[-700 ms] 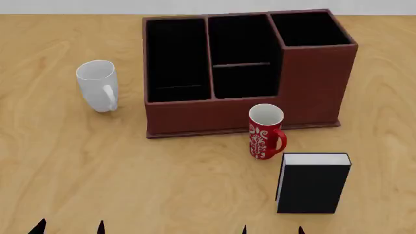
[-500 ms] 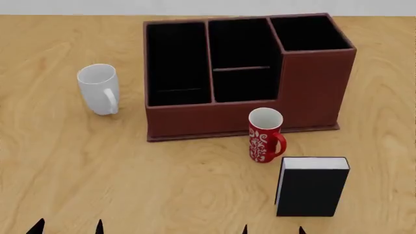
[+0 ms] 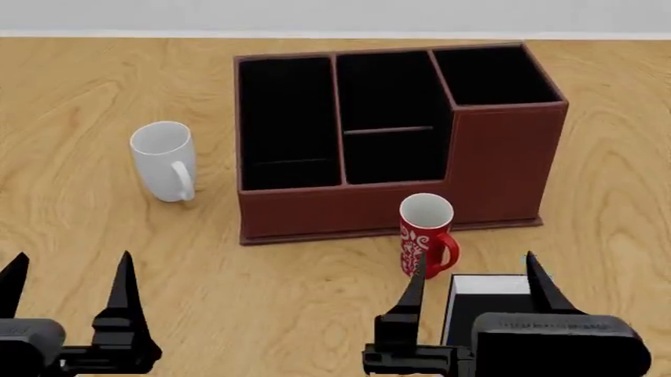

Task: Pick up the book and place it in the right compartment of the caddy.

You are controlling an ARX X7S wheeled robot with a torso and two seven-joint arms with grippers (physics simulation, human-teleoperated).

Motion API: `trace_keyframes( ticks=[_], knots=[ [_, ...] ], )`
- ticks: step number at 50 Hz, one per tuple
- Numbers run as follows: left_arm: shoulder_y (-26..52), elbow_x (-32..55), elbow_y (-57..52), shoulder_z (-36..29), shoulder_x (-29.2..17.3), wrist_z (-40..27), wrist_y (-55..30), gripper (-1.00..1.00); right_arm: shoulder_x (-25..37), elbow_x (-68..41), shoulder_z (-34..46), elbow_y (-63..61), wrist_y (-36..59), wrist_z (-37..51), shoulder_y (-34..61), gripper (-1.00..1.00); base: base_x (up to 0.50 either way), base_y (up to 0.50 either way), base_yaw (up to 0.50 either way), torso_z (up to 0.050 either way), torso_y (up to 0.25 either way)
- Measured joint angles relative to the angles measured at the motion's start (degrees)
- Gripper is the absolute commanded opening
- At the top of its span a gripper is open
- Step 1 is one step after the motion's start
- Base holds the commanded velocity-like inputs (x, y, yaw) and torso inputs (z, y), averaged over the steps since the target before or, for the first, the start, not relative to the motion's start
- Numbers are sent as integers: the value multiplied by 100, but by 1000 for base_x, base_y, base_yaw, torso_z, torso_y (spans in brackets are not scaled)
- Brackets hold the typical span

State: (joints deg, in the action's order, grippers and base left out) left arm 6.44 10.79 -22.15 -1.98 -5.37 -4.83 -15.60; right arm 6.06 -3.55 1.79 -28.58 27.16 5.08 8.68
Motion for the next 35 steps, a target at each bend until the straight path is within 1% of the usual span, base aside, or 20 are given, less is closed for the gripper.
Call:
trace_keyframes(
  ticks=[5,10,17,28,35],
  knots=[
    [216,86,-445,-51,-91,-70,-343,100,89,-54,13,-490,536,22,235,100,0,0,0,50,0],
    [308,98,-673,-140,-169,-96,-466,100,153,-78,47,-571,610,24,299,100,0,0,0,50,0],
    [384,121,-825,-186,-219,-174,-557,100,221,-239,13,-590,637,-41,316,100,0,-467,0,50,0],
    [449,243,-954,-127,-246,-359,-757,100,306,-427,-149,-732,660,-54,155,100,0,-500,0,3,0],
    [381,127,-989,-115,-306,-513,-714,100,343,-508,-191,-821,681,-42,101,100,0,-500,0,0,0]
  ],
)
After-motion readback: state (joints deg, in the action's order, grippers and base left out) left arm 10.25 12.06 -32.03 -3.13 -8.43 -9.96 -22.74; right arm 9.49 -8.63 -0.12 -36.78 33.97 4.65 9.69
